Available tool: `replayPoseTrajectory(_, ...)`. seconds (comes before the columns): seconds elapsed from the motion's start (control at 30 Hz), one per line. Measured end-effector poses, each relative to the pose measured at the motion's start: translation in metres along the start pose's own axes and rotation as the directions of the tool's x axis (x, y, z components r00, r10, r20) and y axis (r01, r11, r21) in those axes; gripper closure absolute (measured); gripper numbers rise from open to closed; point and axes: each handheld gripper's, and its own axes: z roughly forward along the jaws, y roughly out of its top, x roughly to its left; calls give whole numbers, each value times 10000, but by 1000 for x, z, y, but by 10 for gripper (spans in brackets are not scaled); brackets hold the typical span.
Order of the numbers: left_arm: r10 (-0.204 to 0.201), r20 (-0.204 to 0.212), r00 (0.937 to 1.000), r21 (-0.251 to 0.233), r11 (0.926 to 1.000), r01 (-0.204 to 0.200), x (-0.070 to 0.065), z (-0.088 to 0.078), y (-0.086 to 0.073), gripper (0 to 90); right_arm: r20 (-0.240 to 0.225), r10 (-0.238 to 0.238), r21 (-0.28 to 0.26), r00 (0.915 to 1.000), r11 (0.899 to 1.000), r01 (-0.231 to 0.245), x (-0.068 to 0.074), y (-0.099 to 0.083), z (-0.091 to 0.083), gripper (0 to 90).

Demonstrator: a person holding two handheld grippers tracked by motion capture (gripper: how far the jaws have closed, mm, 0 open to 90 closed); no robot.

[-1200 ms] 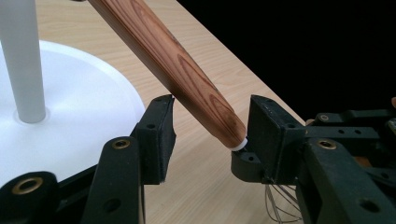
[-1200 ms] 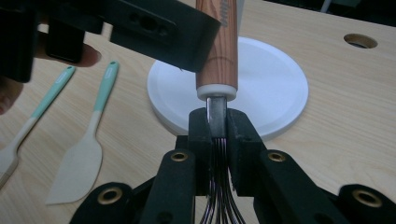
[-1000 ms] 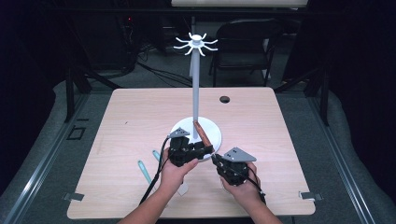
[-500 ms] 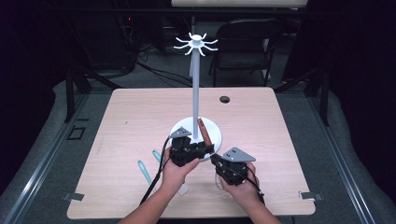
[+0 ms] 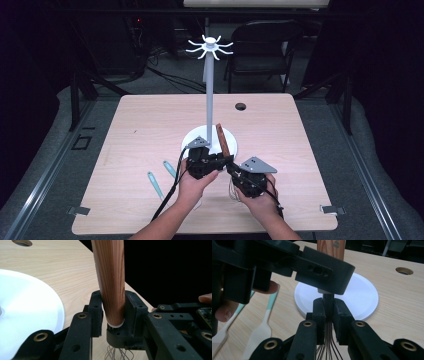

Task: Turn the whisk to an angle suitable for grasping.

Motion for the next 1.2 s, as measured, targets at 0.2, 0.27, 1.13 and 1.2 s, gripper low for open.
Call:
replayPoseTrajectory(0.2,-10,8,10000,84,10000,10,1,1,0,707,-46,21,8,10000,10000,-21,-1,0,1,799)
replayPoseTrajectory(0.27,17,-20,10000,109,9999,-17,1,1,0,709,-218,37,-61,9998,10000,-38,-2,-1,1,723)
replayPoseTrajectory(1.13,899,-81,9959,233,9957,-897,6,-18,30,727,-716,309,534,9970,9982,-271,-11,-3,-1,455)
replayPoseTrajectory(1.2,1030,-176,9945,271,9944,-1025,6,-20,34,727,-692,284,527,9972,9983,-248,-13,-3,-2,465)
